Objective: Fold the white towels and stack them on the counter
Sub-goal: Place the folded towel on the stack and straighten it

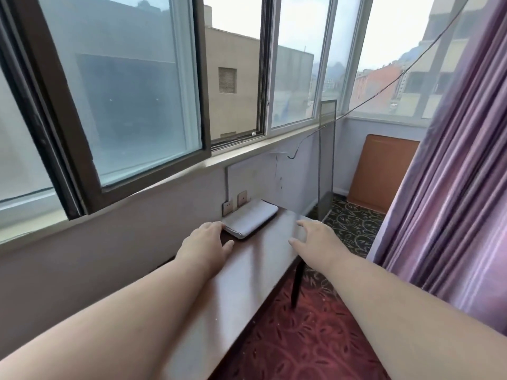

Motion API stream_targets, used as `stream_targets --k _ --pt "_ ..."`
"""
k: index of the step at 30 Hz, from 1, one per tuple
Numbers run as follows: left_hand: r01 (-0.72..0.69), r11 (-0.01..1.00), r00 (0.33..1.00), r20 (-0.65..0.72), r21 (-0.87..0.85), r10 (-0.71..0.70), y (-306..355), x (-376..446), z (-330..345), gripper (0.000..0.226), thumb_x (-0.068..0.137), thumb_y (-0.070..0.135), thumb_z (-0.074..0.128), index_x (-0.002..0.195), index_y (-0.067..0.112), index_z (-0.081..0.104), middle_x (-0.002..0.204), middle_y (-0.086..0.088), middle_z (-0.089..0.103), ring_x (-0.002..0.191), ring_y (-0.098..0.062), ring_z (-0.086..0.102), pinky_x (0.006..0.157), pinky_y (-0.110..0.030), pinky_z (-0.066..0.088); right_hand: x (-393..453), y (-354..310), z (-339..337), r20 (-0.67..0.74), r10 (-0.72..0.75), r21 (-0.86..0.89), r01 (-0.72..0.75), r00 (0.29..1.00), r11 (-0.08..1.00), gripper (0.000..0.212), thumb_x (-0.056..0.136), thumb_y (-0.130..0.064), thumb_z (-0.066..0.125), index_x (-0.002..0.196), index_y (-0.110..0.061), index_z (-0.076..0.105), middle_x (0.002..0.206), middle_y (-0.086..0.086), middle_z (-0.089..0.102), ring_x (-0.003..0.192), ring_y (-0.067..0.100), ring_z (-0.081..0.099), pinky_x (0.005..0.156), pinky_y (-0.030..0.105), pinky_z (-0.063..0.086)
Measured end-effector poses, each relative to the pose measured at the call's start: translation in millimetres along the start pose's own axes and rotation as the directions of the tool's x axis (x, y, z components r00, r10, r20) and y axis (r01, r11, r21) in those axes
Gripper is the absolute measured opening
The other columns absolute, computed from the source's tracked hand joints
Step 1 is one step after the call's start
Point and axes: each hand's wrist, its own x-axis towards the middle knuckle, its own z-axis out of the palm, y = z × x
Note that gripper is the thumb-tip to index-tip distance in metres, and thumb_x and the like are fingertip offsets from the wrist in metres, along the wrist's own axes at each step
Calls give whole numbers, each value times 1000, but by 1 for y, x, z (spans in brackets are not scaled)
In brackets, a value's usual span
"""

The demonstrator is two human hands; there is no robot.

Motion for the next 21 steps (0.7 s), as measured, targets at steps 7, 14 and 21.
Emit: stream_targets --k 7,14,21 --pt "-42 996 995 98 79 34 0 92 30 65 89 55 53 147 28 36 148 2 41 132 -22 44 105 -39 39 69 25 14 -31 56 2 -56 998 998 71 88 -45 67 148 -16 42 148 6 46 140 24 35 117 34 26" --pt "-64 983 984 176 170 34 -1 158 63 74 89 56 55 151 26 28 150 1 38 135 -24 40 107 -41 38 134 56 53 19 89 12 -89 996 996 79 87 -46 68 152 -15 35 153 6 39 145 23 27 120 33 18" --pt "26 975 988 141 219 -58 16 210 99 74 90 56 55 151 24 29 151 0 37 136 -24 38 107 -41 37 218 106 86 81 -5 13 4 997 1000 81 87 -49 67 153 -17 33 156 7 35 147 25 23 121 36 16"
